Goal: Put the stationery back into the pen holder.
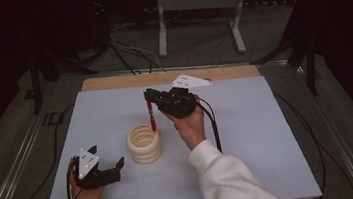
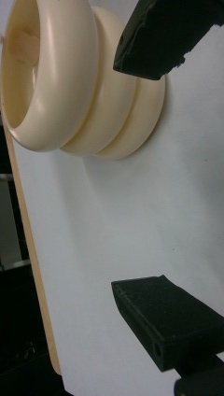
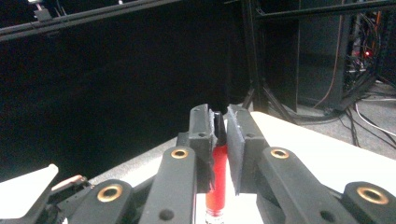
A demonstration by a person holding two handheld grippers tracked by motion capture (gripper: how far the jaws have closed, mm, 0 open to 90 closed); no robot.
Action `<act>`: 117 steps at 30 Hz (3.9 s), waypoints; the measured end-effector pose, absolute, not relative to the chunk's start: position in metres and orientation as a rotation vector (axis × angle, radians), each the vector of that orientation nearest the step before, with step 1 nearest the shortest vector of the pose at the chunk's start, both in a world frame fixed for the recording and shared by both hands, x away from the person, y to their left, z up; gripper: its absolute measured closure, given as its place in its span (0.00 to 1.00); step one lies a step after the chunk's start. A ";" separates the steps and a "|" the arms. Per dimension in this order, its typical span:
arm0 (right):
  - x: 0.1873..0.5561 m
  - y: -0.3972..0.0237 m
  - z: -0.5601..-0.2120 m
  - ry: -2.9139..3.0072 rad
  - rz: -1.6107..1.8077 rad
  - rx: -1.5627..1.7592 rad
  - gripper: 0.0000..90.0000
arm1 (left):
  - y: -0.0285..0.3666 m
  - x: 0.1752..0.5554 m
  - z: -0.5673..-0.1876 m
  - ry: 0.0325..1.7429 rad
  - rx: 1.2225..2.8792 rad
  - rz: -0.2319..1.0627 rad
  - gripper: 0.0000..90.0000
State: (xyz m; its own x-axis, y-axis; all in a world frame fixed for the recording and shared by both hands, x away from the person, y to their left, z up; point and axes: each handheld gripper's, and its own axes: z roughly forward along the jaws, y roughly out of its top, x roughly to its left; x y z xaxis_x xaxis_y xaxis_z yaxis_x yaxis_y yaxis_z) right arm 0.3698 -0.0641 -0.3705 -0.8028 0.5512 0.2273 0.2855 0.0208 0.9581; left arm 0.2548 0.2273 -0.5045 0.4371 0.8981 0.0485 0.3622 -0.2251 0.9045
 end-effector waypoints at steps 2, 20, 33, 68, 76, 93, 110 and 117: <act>0.368 -0.062 -0.368 2.079 1.876 0.866 0.90 | 0.227 0.255 -0.505 1.081 1.793 0.749 0.00; 0.361 -0.043 -0.400 2.193 1.803 0.854 0.90 | 0.227 0.255 -0.504 1.081 1.795 0.751 0.00; 0.354 -0.045 -0.436 2.247 1.773 0.927 0.90 | 0.227 0.255 -0.505 1.082 1.796 0.750 0.00; 0.345 -0.146 -0.438 2.195 1.367 1.167 0.02 | 0.226 0.255 -0.506 1.083 1.803 0.749 0.00; 0.332 -0.183 -0.449 2.193 1.241 1.206 0.00 | 0.226 0.255 -0.505 1.091 1.796 0.748 0.00; 0.294 -0.237 -0.473 2.106 1.092 1.194 0.00 | 0.235 0.254 -0.500 1.111 1.740 0.740 0.00; 0.262 -0.280 -0.491 1.951 1.264 1.203 0.00 | 0.237 0.252 -0.497 1.105 1.722 0.742 0.00; 0.259 -0.287 -0.496 1.917 1.277 1.208 0.00 | 0.238 0.252 -0.496 1.105 1.713 0.741 0.00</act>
